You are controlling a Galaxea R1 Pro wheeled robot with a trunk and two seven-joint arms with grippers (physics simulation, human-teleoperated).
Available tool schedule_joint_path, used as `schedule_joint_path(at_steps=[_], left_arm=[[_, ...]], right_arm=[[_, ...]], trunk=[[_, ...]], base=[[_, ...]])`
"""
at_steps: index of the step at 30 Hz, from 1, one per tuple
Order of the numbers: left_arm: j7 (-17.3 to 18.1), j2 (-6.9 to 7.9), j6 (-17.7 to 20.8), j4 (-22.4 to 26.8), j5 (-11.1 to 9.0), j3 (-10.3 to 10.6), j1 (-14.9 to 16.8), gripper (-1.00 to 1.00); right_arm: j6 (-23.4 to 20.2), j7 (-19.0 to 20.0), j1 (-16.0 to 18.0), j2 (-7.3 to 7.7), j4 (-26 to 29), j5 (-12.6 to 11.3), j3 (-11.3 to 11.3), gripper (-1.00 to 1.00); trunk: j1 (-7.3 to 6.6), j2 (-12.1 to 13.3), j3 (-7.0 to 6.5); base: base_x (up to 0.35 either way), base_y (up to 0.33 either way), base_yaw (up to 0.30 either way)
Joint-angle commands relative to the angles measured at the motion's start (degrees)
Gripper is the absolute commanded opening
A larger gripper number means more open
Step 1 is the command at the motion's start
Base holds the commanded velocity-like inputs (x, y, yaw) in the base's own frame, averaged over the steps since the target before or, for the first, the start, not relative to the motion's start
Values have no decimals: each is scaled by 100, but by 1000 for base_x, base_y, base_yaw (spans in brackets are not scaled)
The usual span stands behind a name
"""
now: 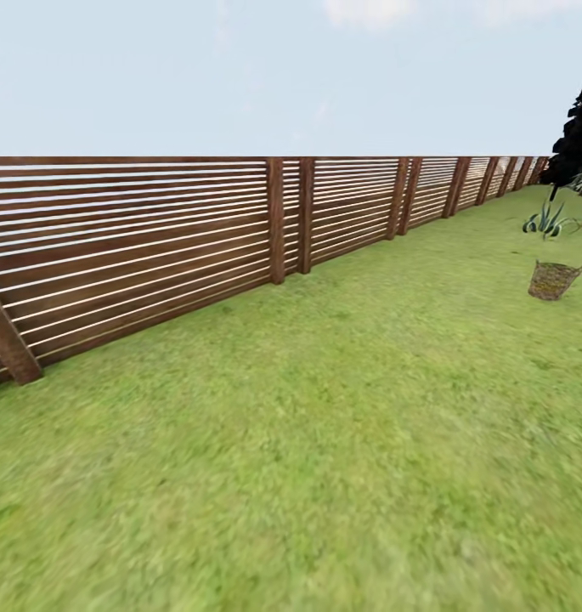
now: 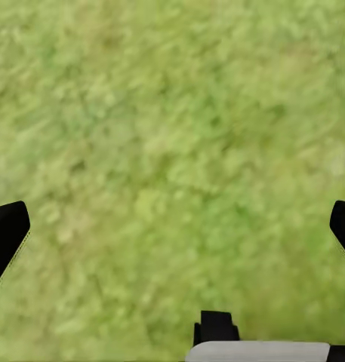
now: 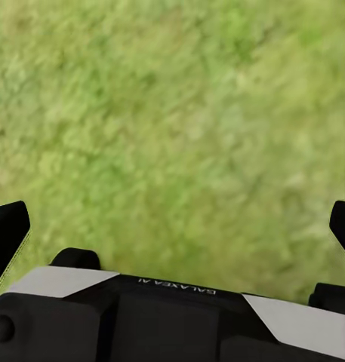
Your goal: Take the three Easter eggs out of the wicker basket on the lawn in the garden, then place them on the lawn next to a single tree (choose any tree) so that all three eggs are next to the same tree and none are left in the basket.
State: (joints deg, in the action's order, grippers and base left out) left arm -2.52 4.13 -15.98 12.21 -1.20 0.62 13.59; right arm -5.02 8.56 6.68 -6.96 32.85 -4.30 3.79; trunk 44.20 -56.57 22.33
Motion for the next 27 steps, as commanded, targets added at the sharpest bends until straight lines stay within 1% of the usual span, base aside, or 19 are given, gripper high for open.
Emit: schedule_joint_path(at_steps=[1,8,11,27], left_arm=[[-12,0,-19,-5,-12,9,3,100],[-12,0,-19,-7,-12,9,3,100],[-12,0,-19,-8,-12,9,3,100],[-12,0,-27,-8,-12,13,3,100]], right_arm=[[-34,5,2,0,11,-43,8,100],[-34,5,0,-3,11,-42,8,100],[-34,5,0,-2,11,-44,8,100],[-35,3,1,-4,11,-45,8,100]], trunk=[[4,-4,6],[4,-4,4],[4,-4,-4],[4,-4,-79]], base=[[327,103,-43],[327,105,-21],[327,107,-123],[327,111,-213]])
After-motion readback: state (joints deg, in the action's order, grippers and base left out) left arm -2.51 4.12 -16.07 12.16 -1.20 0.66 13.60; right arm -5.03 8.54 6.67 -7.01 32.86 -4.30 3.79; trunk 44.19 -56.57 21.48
